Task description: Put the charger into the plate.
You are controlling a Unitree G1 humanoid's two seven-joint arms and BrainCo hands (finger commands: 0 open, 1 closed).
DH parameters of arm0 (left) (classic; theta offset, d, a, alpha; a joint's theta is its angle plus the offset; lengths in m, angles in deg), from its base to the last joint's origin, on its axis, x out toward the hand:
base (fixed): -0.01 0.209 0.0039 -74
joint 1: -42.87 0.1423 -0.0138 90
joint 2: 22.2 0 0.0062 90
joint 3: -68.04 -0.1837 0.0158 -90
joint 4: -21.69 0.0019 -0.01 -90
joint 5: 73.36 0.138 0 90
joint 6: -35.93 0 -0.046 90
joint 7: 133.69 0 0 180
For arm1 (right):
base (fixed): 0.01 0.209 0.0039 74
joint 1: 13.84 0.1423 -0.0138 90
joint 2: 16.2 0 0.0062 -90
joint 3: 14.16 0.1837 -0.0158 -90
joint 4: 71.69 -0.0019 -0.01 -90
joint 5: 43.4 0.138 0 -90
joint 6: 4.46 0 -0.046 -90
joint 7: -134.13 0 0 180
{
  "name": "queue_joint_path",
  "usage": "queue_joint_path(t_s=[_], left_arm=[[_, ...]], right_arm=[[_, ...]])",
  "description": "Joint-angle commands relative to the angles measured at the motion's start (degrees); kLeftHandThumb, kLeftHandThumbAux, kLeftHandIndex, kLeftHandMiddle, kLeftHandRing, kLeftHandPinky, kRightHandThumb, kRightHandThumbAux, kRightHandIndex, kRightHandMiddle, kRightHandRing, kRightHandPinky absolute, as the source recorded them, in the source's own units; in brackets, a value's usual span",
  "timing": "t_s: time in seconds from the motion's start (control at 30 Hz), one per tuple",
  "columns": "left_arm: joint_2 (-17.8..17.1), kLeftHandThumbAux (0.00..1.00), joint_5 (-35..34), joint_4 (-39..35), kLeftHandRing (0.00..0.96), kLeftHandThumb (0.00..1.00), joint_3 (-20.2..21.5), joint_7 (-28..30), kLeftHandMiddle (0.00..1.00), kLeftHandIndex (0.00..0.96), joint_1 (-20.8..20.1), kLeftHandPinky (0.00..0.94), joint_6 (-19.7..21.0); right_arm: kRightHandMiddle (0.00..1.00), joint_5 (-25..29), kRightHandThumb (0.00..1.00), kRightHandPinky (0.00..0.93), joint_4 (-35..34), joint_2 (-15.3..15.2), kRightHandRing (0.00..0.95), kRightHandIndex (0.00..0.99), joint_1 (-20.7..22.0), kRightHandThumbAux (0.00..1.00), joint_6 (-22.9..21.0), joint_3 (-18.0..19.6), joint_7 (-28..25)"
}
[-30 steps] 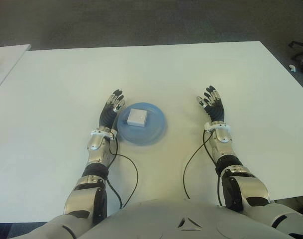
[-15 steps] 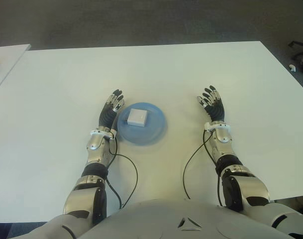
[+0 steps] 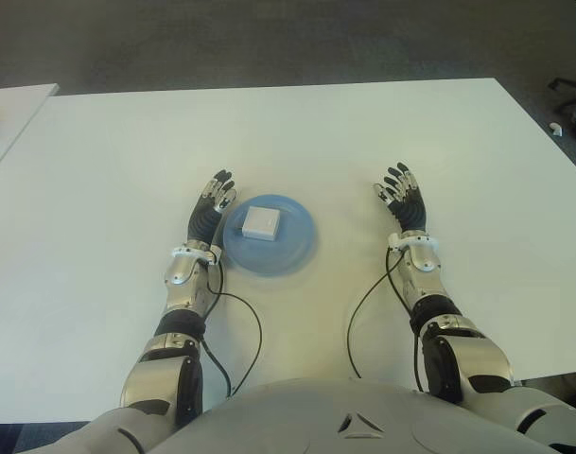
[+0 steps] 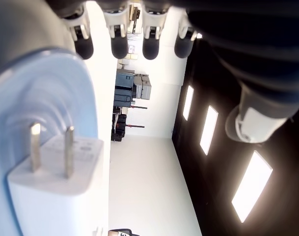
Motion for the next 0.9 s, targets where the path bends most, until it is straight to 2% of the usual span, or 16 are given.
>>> queue_joint_path(t_s=[0.03,0.9], left_arm=[[0.2,0.536,0.6,1.9,0.007,0.039,-0.3,-0.9,0.037,0.0,1.9,0.0,2.3],[0.1,0.525,0.5,1.4,0.002,0.036,-0.3,-0.8,0.032,0.0,2.2,0.0,2.2]], right_arm=[[0.142,-0.3,0.069,0.142,0.6,0.7,0.136,0.055,-2.0,0.714,-1.4,-0.3,0.1],[0.123,-0.9,0.086,0.149,-1.1,1.4,0.123,0.064,-2.9,0.711,-0.3,-1.3,0.4]])
